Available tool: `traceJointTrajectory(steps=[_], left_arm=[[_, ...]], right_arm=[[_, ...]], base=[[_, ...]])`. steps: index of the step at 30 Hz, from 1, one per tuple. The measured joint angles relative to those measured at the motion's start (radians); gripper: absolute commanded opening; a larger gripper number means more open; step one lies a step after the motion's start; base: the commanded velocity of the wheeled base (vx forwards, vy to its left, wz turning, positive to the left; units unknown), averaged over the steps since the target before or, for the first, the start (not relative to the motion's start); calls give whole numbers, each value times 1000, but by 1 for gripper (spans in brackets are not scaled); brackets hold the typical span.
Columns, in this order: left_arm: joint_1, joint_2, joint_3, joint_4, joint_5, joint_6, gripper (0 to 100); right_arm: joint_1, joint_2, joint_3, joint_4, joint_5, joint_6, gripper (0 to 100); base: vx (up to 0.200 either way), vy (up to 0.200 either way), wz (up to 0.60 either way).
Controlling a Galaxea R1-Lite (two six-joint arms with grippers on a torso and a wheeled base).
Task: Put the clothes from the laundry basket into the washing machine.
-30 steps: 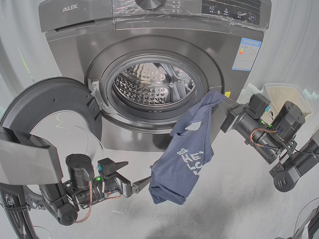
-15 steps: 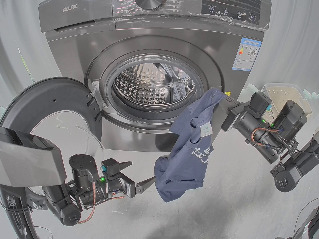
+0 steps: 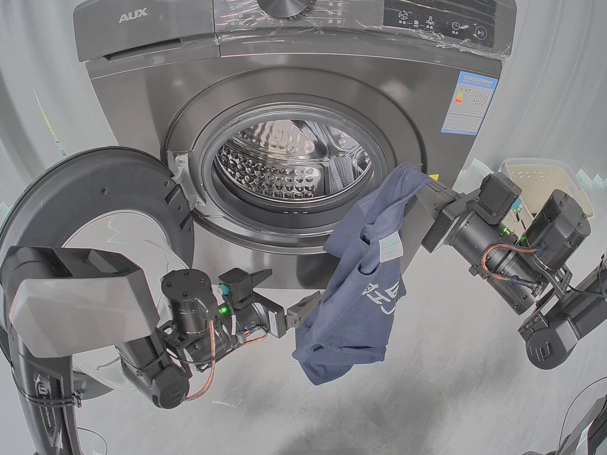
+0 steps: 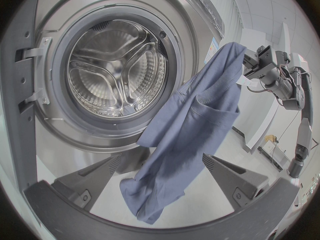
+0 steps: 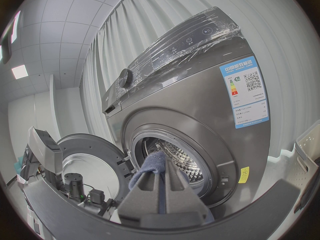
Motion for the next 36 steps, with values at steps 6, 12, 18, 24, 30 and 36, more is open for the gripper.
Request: traceJointTrajectory(steps=[6, 12, 18, 24, 30, 36], left_arm=[[-11, 63, -142, 0, 25, -13, 100], [-31, 121, -242, 0, 43, -28, 100], [-66, 153, -251, 1, 36, -25, 100], [-117, 161, -241, 0, 31, -22, 100], [-187, 142, -219, 0, 29, -22, 100], [-205, 153, -230, 0, 31, -21, 100]], right_arm=[[13, -2, -2, 1, -2, 0, 0], [18, 0, -5, 1, -4, 0, 0], [19, 8, -9, 0, -5, 0, 0], [11, 16, -13, 0, -5, 1, 0], [7, 27, -29, 0, -29, 8, 0], [13, 33, -33, 1, -32, 10, 0]], base=[[0, 0, 0], [0, 0, 0], [0, 0, 0], [0, 0, 0], [0, 0, 0], [0, 0, 0]])
